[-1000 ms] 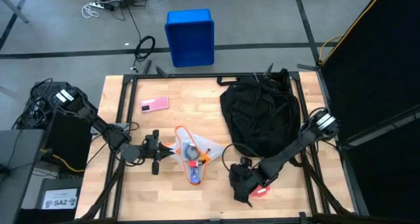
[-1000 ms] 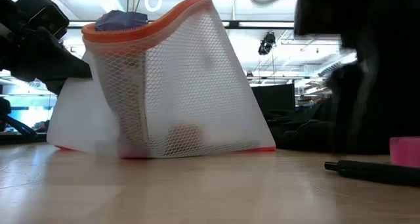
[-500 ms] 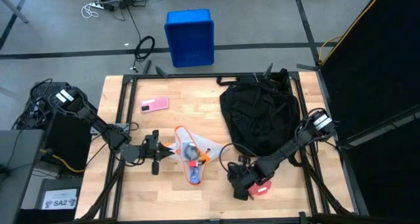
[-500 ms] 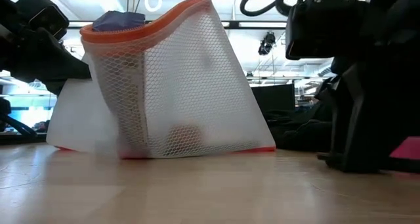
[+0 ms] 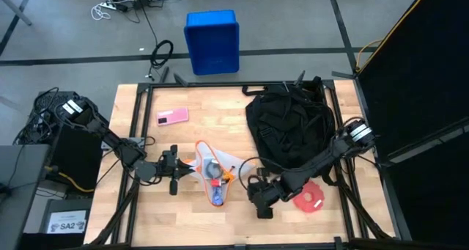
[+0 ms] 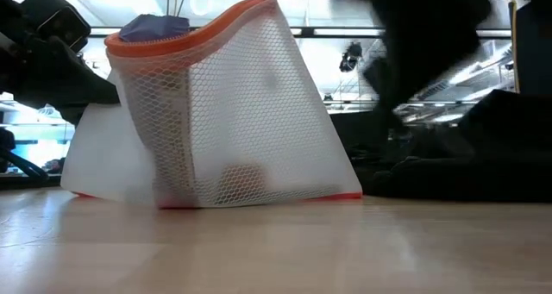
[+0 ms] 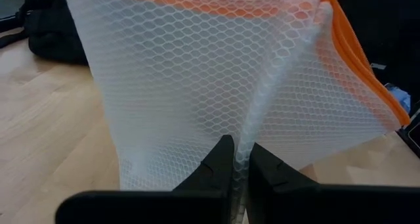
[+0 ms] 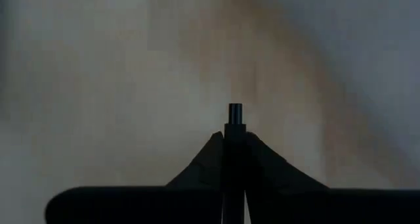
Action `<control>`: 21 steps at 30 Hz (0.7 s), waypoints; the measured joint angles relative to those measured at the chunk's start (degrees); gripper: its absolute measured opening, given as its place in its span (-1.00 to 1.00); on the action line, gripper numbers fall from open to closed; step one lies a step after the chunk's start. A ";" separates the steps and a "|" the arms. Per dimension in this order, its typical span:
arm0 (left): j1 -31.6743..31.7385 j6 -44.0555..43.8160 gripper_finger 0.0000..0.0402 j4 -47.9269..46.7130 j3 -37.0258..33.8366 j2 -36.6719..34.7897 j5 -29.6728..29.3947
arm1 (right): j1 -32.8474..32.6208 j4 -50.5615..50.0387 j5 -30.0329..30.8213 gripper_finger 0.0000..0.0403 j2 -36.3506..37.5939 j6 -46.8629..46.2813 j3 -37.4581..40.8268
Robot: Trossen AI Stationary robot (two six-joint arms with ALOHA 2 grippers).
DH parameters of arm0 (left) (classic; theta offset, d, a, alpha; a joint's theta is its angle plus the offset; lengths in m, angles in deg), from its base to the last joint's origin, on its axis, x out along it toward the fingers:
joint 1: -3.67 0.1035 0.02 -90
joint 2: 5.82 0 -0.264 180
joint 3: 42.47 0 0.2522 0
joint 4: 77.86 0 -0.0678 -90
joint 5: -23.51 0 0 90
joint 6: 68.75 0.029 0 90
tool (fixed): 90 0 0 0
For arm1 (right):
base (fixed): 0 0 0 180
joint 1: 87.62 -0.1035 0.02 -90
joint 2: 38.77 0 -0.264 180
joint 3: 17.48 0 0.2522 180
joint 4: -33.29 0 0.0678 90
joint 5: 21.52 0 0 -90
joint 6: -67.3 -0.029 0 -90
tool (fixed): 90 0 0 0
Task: Unpack backpack
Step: Put the pen into the zip bag
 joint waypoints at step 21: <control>-0.01 1.50 -1.00 0.18 0.00 0.00 0.00 | 13.02 38.62 -9.06 -0.86 -1.86 27.22 -9.33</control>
